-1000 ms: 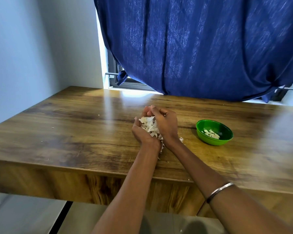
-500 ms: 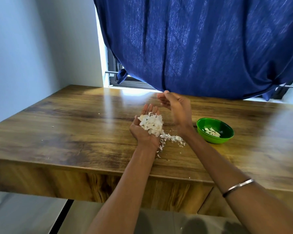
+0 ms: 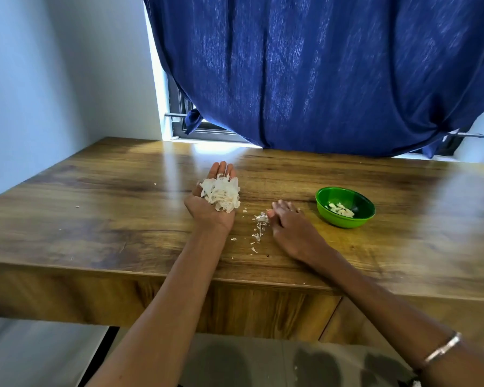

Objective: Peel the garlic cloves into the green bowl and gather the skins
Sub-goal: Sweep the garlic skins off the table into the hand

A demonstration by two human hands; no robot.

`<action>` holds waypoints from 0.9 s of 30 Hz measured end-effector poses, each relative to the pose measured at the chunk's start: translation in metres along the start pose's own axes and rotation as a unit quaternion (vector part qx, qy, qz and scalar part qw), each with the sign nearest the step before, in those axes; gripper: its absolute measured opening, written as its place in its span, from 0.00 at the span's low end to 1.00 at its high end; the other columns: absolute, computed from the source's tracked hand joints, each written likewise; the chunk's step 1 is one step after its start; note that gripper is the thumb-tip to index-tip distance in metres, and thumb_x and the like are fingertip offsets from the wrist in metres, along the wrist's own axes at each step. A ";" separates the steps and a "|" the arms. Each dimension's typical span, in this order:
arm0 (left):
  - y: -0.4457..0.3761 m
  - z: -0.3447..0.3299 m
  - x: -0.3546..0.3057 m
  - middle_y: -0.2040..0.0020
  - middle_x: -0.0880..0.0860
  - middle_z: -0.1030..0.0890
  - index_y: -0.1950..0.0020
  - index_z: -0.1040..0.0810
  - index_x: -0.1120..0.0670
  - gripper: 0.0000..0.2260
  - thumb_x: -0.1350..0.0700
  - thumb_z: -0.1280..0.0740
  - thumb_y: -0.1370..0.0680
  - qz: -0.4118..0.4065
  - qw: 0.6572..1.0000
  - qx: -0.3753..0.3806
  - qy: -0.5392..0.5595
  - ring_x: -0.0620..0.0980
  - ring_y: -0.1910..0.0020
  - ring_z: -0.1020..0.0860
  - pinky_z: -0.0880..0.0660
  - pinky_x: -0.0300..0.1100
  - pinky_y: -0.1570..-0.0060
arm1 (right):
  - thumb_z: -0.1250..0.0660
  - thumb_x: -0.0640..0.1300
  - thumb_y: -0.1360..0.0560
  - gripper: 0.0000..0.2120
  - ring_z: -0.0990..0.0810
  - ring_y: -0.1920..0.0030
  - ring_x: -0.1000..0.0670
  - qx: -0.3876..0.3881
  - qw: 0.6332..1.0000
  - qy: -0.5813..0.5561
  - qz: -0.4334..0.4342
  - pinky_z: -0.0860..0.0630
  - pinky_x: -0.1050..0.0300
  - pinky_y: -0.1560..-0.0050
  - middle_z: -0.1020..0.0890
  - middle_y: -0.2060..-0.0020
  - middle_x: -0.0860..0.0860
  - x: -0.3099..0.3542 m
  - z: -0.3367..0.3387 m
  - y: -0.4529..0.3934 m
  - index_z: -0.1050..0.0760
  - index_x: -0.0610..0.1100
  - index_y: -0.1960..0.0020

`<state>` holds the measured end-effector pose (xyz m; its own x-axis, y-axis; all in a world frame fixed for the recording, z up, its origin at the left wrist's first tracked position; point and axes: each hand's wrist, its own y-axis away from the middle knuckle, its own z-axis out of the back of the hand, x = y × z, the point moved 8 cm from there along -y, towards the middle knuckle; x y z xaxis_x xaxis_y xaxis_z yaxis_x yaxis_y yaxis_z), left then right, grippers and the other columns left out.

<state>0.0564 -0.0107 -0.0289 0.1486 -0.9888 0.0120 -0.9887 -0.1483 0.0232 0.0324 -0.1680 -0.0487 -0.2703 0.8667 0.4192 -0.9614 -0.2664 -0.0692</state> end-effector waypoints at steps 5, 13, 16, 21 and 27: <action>0.000 0.002 -0.010 0.41 0.65 0.21 0.42 0.24 0.69 0.22 0.57 0.52 0.15 -0.012 0.999 -0.005 -0.033 0.64 0.36 0.25 0.31 0.56 0.30 | 0.54 0.56 0.14 0.26 0.47 0.19 0.47 0.037 0.996 -0.030 0.074 0.49 0.49 0.20 0.43 0.19 0.51 0.037 -0.013 -0.008 0.44 0.47 0.19; 0.002 0.002 -0.016 0.30 0.66 0.25 0.31 0.27 0.69 0.22 0.57 0.51 0.16 -0.018 0.999 -0.021 -0.039 0.64 0.27 0.29 0.34 0.56 0.26 | 0.37 0.60 0.20 0.27 0.29 0.27 0.50 0.035 0.983 -0.038 0.176 0.35 0.57 0.30 0.32 0.24 0.54 0.057 -0.009 0.007 0.31 0.51 0.24; 0.003 0.001 -0.022 0.30 0.67 0.25 0.36 0.24 0.70 0.22 0.57 0.51 0.16 -0.019 0.999 -0.021 -0.036 0.64 0.28 0.28 0.34 0.56 0.25 | 0.30 0.62 0.25 0.27 0.27 0.30 0.58 0.032 0.977 -0.074 0.198 0.33 0.60 0.28 0.25 0.30 0.59 0.046 -0.002 0.016 0.24 0.54 0.29; 0.003 0.005 -0.025 0.34 0.67 0.23 0.41 0.23 0.70 0.22 0.56 0.51 0.15 -0.010 0.999 -0.020 -0.031 0.64 0.28 0.28 0.34 0.55 0.25 | 0.39 0.55 0.17 0.17 0.20 0.62 0.68 -0.059 0.967 -0.186 0.161 0.23 0.69 0.55 0.17 0.64 0.66 0.024 0.031 0.002 0.16 0.48 0.40; -0.001 0.000 -0.035 0.28 0.65 0.26 0.35 0.24 0.69 0.22 0.56 0.51 0.16 -0.022 0.998 -0.019 -0.049 0.63 0.28 0.28 0.33 0.55 0.25 | 0.47 0.52 0.14 0.22 0.21 0.61 0.55 0.028 0.976 -0.096 0.194 0.26 0.60 0.54 0.15 0.52 0.48 0.072 0.002 -0.032 0.20 0.42 0.37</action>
<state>0.0518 0.0239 -0.0289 0.1875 -0.9784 -0.0870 -0.9794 -0.1930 0.0588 0.0434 -0.0981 -0.0143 -0.5934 0.6034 0.5327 -0.7832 -0.5855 -0.2092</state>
